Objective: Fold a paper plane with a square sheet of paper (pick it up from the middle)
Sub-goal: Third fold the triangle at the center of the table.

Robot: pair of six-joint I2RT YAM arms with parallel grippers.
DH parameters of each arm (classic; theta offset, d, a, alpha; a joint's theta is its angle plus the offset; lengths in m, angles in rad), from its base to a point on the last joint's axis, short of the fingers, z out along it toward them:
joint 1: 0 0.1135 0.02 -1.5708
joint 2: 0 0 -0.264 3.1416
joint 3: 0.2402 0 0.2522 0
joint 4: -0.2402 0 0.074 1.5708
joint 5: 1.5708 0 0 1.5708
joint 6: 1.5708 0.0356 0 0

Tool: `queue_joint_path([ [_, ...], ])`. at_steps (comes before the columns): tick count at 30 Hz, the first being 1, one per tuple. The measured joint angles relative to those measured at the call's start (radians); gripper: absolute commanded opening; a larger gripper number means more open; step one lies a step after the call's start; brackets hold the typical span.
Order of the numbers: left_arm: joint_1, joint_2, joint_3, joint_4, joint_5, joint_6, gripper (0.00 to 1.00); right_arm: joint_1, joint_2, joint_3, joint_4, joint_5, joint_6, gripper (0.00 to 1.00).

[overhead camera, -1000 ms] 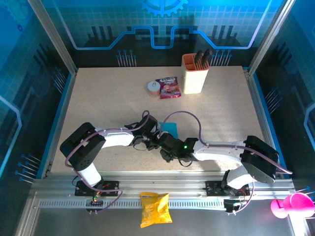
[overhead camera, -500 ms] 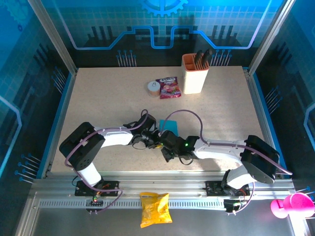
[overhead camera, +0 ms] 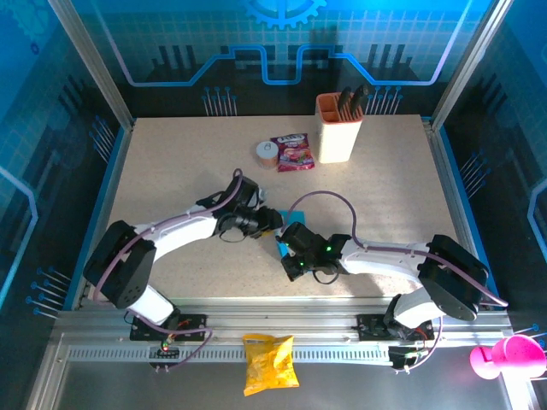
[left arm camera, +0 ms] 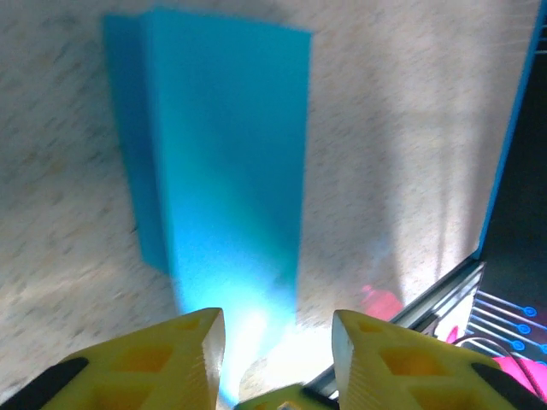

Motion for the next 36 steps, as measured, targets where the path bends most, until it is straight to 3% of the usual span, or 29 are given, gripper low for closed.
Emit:
queue_joint_path([
  [5,0.000,0.135,0.130,0.006,0.033,0.022,0.22,0.000,0.000,-0.006,0.014,-0.021,0.000,0.00],
  [17,-0.012,0.401,0.311,-0.038,0.090,0.090,0.16,-0.012,0.008,-0.006,0.033,-0.046,0.000,0.00],
  [36,-0.011,0.491,0.352,-0.124,0.096,0.175,0.07,-0.130,0.011,-0.005,0.032,-0.134,-0.040,0.00],
])
